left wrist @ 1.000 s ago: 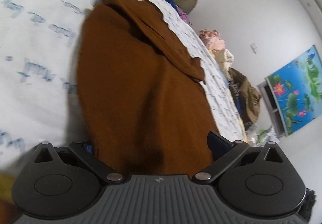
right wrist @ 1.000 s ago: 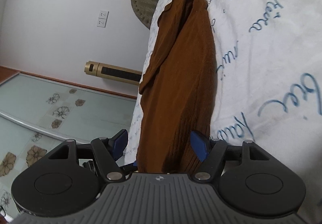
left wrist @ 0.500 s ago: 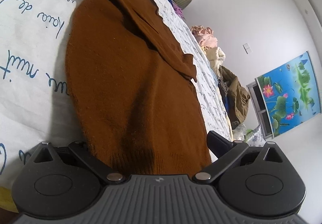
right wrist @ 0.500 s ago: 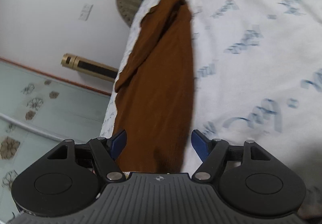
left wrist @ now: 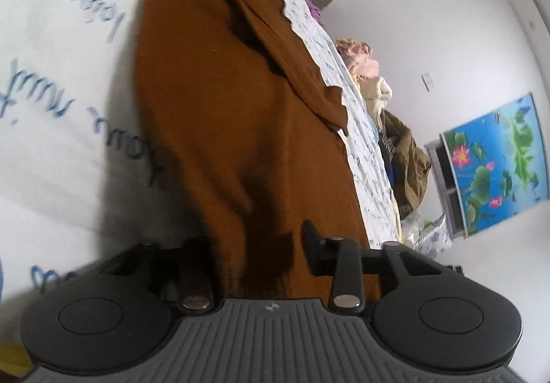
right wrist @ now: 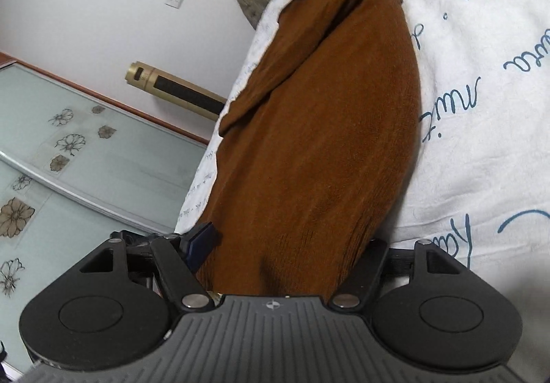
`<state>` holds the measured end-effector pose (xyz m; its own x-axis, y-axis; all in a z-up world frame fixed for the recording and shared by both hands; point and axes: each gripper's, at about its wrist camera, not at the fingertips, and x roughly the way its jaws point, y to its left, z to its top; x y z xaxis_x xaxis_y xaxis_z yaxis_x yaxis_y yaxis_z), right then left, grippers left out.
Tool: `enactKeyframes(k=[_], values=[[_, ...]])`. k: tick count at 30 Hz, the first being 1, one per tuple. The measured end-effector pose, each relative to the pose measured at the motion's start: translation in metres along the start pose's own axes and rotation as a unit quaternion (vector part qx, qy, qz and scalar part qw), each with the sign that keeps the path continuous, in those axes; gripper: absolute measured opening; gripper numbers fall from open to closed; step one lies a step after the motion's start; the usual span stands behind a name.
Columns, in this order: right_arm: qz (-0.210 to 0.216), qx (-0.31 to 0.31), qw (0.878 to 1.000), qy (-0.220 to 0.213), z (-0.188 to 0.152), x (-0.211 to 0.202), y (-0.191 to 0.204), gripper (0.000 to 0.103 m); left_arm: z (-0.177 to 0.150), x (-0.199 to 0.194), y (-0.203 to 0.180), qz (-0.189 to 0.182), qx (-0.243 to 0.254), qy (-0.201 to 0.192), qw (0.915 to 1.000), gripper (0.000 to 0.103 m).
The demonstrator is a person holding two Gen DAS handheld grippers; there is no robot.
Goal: Fold small clothes
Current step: 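Close the left tool on the hem while the right tool closes beside it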
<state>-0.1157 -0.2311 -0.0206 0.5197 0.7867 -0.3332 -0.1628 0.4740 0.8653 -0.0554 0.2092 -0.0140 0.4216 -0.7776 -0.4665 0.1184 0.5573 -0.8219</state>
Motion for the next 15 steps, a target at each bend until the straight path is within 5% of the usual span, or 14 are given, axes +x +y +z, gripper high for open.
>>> enactKeyframes(k=[5,7,9,15], values=[[-0.015,0.008,1.000,0.009,0.004,0.006,0.003,0.064,0.001,0.000,0.002,-0.004,-0.008,-0.002,1.0000,0.035],[-0.048,0.017,0.999,0.009,0.004,0.007,0.000,0.041,-0.001,0.001,-0.004,0.013,0.009,-0.004,0.9999,0.035],[-0.066,0.025,0.998,0.005,0.002,0.005,-0.010,0.003,-0.003,0.002,-0.011,0.030,0.026,-0.009,0.9992,0.035],[-0.047,0.022,0.999,-0.011,-0.005,0.006,-0.015,0.006,-0.006,0.014,-0.016,0.045,0.028,-0.014,0.9985,0.017]])
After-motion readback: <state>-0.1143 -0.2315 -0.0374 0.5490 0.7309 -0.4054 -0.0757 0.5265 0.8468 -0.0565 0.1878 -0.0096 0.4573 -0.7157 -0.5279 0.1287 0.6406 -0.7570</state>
